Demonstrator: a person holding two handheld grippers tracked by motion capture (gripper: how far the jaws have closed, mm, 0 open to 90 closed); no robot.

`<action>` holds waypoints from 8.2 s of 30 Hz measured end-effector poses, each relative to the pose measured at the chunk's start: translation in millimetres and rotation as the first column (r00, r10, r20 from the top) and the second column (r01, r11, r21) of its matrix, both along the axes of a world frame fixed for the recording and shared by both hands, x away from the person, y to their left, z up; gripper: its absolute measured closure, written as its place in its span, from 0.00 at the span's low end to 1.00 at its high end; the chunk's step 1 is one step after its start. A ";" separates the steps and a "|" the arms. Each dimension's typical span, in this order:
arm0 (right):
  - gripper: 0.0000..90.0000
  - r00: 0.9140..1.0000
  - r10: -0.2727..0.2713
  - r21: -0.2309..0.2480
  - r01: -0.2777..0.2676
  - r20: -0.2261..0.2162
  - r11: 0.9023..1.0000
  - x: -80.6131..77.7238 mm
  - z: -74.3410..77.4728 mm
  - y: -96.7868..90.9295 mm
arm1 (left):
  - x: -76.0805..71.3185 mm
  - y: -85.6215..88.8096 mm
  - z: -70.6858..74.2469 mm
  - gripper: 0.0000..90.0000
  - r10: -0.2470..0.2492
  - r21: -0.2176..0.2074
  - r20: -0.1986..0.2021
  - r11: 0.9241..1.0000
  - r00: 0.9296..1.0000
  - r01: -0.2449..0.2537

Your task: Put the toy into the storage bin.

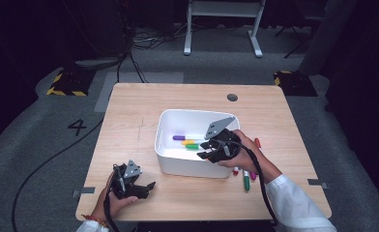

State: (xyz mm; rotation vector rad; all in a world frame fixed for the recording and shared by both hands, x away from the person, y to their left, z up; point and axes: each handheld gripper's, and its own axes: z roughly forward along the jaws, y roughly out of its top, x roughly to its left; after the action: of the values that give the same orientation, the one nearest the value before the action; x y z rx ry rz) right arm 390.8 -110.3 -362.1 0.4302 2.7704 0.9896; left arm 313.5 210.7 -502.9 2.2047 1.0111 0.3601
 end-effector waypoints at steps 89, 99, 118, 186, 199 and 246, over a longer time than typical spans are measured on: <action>0.83 0.826 -0.558 0.246 0.526 0.083 0.814 28.1 -45.9 -209.0 | -0.3 -0.1 0.0 0.16 0.006 0.000 0.002 1.000 1.000 -0.006; 0.83 0.875 -0.470 0.328 0.412 0.119 0.850 9.1 1.3 -185.0 | -0.2 -0.2 -0.1 0.16 0.004 -0.002 0.000 1.000 1.000 -0.004; 0.83 0.936 -0.306 0.362 0.228 0.176 0.904 -6.0 56.6 -113.6 | -0.2 -0.1 0.0 0.16 0.004 0.000 -0.001 1.000 1.000 -0.004; 0.61 0.992 -0.066 0.135 0.052 0.104 0.989 -8.0 3.5 -18.3 | -0.2 -0.1 0.0 0.16 0.002 -0.001 0.000 1.000 1.000 -0.002; 0.57 0.952 -0.227 0.215 0.182 0.206 0.959 -11.8 29.7 -75.4 | -0.4 -0.1 0.0 0.16 0.001 -0.001 0.000 1.000 1.000 -0.001; 0.58 0.860 -0.510 0.033 0.510 -0.012 0.860 -2.7 -118.5 -192.1 | -0.4 0.0 0.0 0.16 0.001 0.000 0.000 1.000 1.000 -0.001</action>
State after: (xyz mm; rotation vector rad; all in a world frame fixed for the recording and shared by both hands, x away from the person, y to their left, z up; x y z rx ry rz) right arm 388.1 -302.4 -480.7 1.1009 2.4262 0.8934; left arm 313.1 210.6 -502.9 2.2037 1.0126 0.3605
